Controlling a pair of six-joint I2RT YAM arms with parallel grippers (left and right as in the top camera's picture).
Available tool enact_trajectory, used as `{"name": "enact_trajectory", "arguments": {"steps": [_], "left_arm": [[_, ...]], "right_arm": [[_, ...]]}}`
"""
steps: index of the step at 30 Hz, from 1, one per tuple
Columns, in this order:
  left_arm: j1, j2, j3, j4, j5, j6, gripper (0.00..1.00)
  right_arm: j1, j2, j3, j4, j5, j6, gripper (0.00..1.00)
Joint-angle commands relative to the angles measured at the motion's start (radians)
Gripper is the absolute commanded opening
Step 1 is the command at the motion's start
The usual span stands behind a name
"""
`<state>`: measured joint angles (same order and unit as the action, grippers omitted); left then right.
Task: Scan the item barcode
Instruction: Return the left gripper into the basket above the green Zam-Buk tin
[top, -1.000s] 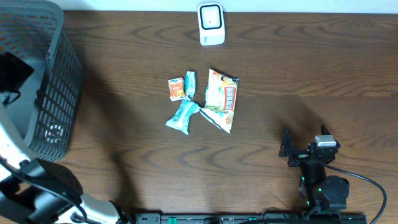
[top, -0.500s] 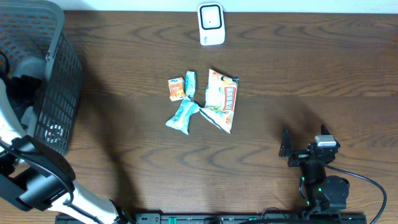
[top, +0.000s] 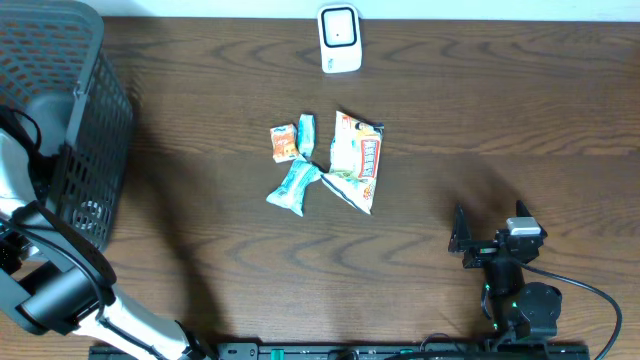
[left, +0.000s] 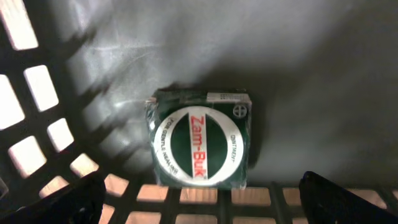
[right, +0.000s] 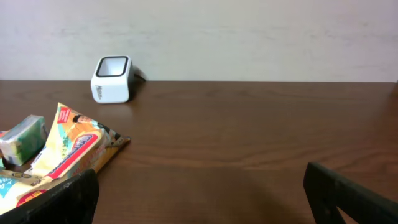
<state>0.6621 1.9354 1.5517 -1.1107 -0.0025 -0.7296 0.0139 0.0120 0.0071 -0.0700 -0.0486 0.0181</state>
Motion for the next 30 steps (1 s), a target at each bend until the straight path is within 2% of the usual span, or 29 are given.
{"name": "enact_trajectory", "arguments": {"steps": [1, 19, 26, 30], "left_arm": [[0.003, 0.006, -0.058, 0.032, -0.013, -0.017, 0.97], [0.011, 0.006, -0.210, 0.220, -0.013, -0.016, 0.99], [0.011, 0.006, -0.239, 0.246, -0.013, -0.016, 0.81], [0.012, 0.005, -0.232, 0.257, -0.013, -0.013, 0.60]], "right_arm": [[-0.008, -0.006, -0.001, -0.005, 0.005, 0.011, 0.99], [-0.008, -0.006, -0.001, -0.005, 0.005, 0.011, 0.99], [-0.008, -0.006, -0.001, -0.005, 0.005, 0.011, 0.99], [-0.008, -0.006, -0.001, -0.005, 0.005, 0.011, 0.99]]}}
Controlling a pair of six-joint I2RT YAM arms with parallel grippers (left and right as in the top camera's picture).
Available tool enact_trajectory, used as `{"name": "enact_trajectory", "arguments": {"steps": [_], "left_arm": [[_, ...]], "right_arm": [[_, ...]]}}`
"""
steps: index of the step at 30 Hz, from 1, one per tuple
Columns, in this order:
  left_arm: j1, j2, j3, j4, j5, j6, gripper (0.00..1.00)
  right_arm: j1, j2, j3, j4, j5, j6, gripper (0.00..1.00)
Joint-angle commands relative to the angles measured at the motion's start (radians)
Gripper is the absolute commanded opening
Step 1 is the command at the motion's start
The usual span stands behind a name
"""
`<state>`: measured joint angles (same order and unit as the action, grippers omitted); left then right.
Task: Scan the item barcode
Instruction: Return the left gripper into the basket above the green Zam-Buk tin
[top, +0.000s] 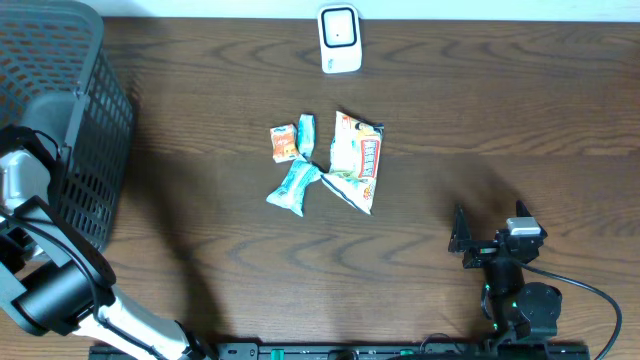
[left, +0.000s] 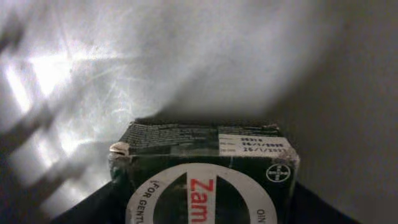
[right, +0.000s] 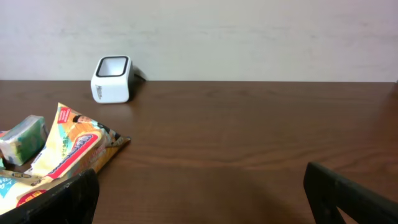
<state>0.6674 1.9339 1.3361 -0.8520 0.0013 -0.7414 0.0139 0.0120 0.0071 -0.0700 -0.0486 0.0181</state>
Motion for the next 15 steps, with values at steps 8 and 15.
{"name": "enact_trajectory", "arguments": {"steps": [8, 15], "left_arm": [[0.006, -0.042, 0.078, -0.024, 0.000, 0.023, 0.59], [0.006, -0.173, 0.220, -0.024, 0.025, 0.025, 0.59]], "right_arm": [[-0.008, -0.006, -0.001, -0.005, 0.005, 0.011, 0.99], [-0.008, -0.006, -0.001, -0.005, 0.005, 0.011, 0.99]]}}
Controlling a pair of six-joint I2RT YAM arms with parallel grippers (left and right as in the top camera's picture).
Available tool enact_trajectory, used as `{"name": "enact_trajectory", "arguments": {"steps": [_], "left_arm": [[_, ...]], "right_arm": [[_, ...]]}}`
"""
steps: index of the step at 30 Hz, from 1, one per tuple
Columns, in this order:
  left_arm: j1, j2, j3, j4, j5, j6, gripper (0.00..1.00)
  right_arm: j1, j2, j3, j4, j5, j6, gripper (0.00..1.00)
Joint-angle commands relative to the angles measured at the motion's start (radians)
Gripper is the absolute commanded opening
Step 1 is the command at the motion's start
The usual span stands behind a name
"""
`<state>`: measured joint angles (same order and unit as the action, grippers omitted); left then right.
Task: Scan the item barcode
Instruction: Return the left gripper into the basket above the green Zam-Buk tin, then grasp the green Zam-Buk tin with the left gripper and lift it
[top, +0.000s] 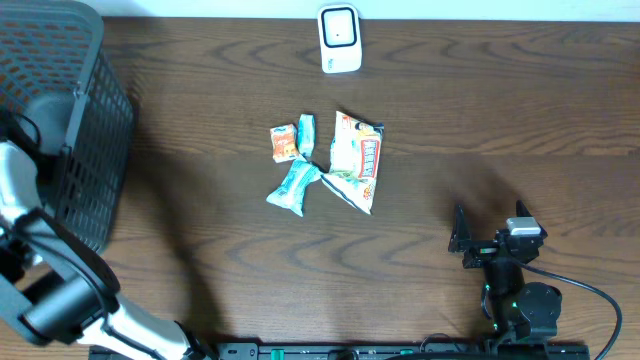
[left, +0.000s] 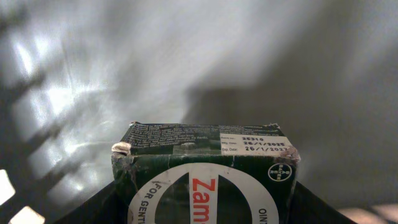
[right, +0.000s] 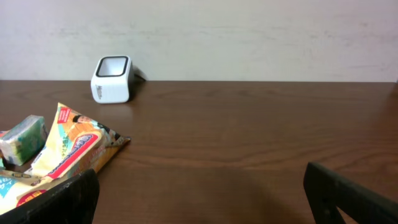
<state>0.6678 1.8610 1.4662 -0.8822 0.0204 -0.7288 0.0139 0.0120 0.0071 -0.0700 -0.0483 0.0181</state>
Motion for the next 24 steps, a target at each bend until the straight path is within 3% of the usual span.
{"name": "enact_trajectory", "arguments": {"steps": [1, 7, 12, 18, 24], "left_arm": [[0.006, -0.124, 0.119, 0.011, 0.006, 0.012, 0.59], [0.006, -0.284, 0.263, 0.037, 0.066, 0.012, 0.59], [-0.008, -0.423, 0.272, 0.130, 0.248, -0.014, 0.59], [-0.172, -0.470, 0.272, 0.237, 0.425, -0.026, 0.59], [-0.453, -0.435, 0.264, 0.220, 0.404, 0.258, 0.59]], "right_arm": [[-0.008, -0.006, -0.001, -0.005, 0.004, 0.011, 0.99], [-0.008, -0.006, -0.001, -0.005, 0.004, 0.011, 0.99], [-0.008, -0.006, -0.001, -0.005, 0.004, 0.011, 0.99], [-0.008, -0.006, -0.001, -0.005, 0.004, 0.011, 0.99], [-0.008, -0.006, -0.001, -0.005, 0.004, 0.011, 0.99]]}}
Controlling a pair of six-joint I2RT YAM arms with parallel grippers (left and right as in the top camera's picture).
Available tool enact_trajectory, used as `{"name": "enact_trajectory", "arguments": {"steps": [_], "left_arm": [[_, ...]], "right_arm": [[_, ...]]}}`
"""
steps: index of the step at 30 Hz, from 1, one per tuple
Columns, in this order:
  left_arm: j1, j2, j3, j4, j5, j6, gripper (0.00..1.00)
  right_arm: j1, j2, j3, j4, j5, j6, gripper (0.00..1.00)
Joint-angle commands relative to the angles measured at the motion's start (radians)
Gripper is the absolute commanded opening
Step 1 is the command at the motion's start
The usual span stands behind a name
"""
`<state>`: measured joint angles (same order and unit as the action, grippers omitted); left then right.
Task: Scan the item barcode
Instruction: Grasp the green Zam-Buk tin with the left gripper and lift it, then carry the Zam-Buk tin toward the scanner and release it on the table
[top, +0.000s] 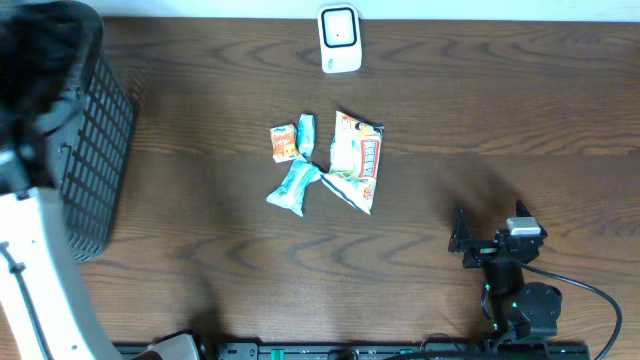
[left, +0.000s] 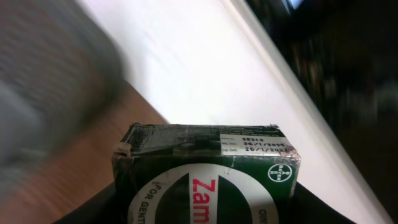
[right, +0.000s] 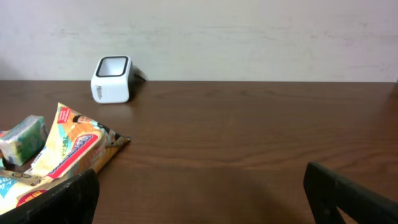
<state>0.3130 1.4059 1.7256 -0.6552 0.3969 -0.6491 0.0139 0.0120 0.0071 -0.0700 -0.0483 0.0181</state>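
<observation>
A dark green Zam-Buk ointment box (left: 205, 165) fills the left wrist view, and my left gripper (left: 202, 208) is shut on it; its small white printed label faces the camera. Behind it are only blurred streaks of white wall, wood and darkness. From overhead the left arm (top: 35, 250) rises at the far left, its gripper end a dark blur above the basket (top: 85, 170). The white barcode scanner (top: 340, 38) stands at the table's far edge, also seen as scanner (right: 112, 79). My right gripper (right: 202, 199) rests open and holds nothing, low at the near right (top: 490, 245).
A black mesh basket fills the far left corner. A cluster of snack packets (top: 325, 165) lies mid-table: a yellow-red bag (right: 68, 152), a green packet (right: 25, 140) and small wrappers. Bare wood lies between the packets and the scanner.
The left gripper, still shut on the green box, was inside the basket against its grey floor. Now it is out of the basket, with wall and table behind it. The right arm has not moved.
First the box lay on the basket floor with my left gripper open above it. Then the jaws stood close around the box. Then the box was held just off the floor, casting a shadow, and now it is held outside the basket. The right gripper stayed open throughout.
</observation>
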Motion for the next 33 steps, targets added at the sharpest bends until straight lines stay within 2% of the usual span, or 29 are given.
{"name": "enact_trajectory", "arguments": {"steps": [1, 5, 10, 13, 24, 28, 31, 32, 33], "left_arm": [[-0.146, 0.031, 0.002, -0.019, -0.002, 0.238, 0.59], [-0.327, 0.095, -0.004, -0.102, -0.204, 0.419, 0.59], [-0.467, 0.214, -0.005, -0.210, -0.474, 0.481, 0.59], [-0.507, 0.301, -0.005, -0.269, -0.553, 0.481, 0.59], [-0.518, 0.593, -0.005, -0.337, -0.557, 0.452, 0.59], [-0.517, 0.672, -0.005, -0.344, -0.447, 0.450, 0.60], [-0.517, 0.717, -0.005, -0.347, -0.444, 0.450, 0.60], [-0.517, 0.727, -0.005, -0.350, -0.444, 0.450, 0.60], [-0.517, 0.734, -0.005, -0.354, -0.444, 0.450, 0.65]], "right_arm": [[-0.008, -0.006, -0.001, -0.005, 0.004, 0.011, 0.99], [-0.008, -0.006, -0.001, -0.005, 0.004, 0.011, 0.99], [-0.008, -0.006, -0.001, -0.005, 0.004, 0.011, 0.99], [-0.008, -0.006, -0.001, -0.005, 0.004, 0.011, 0.99], [-0.008, -0.006, -0.001, -0.005, 0.004, 0.011, 0.99], [-0.008, -0.006, -0.001, -0.005, 0.004, 0.011, 0.99], [-0.008, -0.006, -0.001, -0.005, 0.004, 0.011, 0.99], [-0.008, -0.006, -0.001, -0.005, 0.004, 0.011, 0.99], [-0.008, -0.006, -0.001, -0.005, 0.004, 0.011, 0.99]]}}
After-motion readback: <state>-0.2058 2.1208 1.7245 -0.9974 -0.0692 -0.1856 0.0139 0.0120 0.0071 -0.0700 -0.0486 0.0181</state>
